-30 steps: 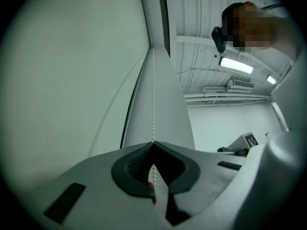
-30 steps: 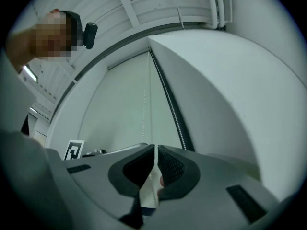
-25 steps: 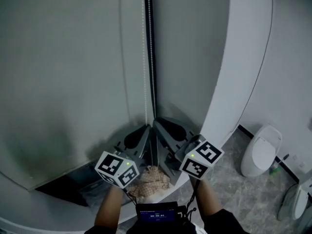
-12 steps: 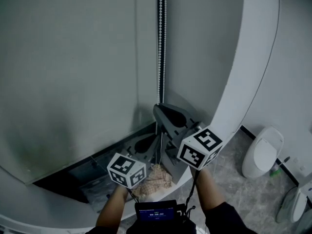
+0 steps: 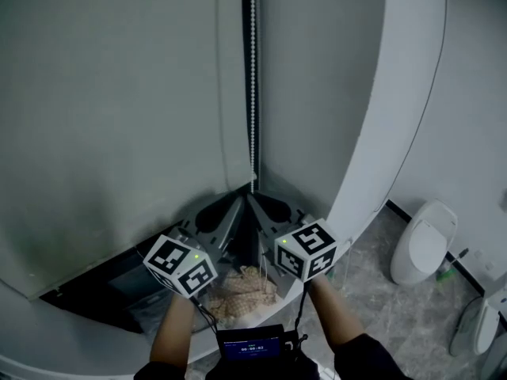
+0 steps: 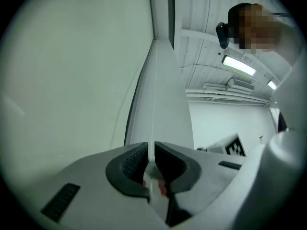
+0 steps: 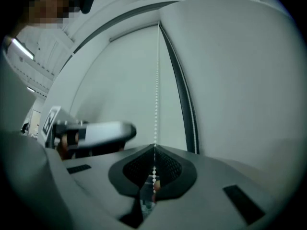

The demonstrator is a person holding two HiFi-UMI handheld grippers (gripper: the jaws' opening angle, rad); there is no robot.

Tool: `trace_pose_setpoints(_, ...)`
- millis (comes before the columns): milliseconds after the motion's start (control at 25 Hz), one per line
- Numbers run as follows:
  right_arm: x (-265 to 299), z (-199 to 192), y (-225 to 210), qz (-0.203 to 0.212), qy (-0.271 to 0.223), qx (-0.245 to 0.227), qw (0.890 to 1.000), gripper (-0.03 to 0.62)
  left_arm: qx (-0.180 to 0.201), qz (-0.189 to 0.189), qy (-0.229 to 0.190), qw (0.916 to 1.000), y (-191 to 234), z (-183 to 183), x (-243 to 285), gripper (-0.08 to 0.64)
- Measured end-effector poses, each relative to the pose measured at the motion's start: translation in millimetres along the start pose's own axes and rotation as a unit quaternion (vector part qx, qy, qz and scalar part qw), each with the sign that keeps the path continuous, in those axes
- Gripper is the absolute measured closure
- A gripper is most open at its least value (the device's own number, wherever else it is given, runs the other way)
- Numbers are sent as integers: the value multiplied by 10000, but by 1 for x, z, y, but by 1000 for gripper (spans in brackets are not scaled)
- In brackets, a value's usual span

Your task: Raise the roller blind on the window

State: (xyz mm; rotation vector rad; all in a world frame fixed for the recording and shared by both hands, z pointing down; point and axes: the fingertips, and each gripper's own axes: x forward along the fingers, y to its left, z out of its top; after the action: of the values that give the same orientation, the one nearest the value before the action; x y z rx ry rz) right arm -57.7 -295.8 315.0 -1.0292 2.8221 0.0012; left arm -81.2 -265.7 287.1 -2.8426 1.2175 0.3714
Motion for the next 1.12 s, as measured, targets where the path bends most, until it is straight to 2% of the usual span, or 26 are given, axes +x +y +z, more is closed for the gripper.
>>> trace_pose_setpoints(120, 1, -51, 1, 16, 443, 278, 9986, 581, 358, 51, -64, 9993, -1, 32, 23, 548)
trace_pose_setpoints(200, -1, -85, 5, 29, 650, 414, 9970, 581, 682, 140, -38, 9976, -1, 38, 36, 546)
trace_pose_setpoints(320, -6, -124, 10, 6, 817, 442, 9957, 581, 851, 233, -25, 9961, 1, 39, 45, 546)
trace_pose_setpoints(520, -14, -131, 15, 64, 875, 589, 9944, 581, 718, 316, -204, 9967, 2, 39, 42, 549)
trace_pose_setpoints(760, -19, -148, 4, 88, 976, 825, 9918, 580, 900, 415, -58, 9951, 6, 27, 41, 549)
trace_pose_setpoints(880, -28, -124, 1, 245, 749, 930, 9925, 575, 905, 483, -34, 9947, 13, 29, 36, 549)
trace_pose_setpoints(1000, -29, -64, 0, 407, 239, 835, 9954, 555, 880, 471, 159, 9949, 19, 23, 35, 549)
trace_pose_setpoints(1120, -26, -6, 6, 567, -180, 538, 9968, 554, 740, 452, 423, 9953, 21, -6, 30, 549)
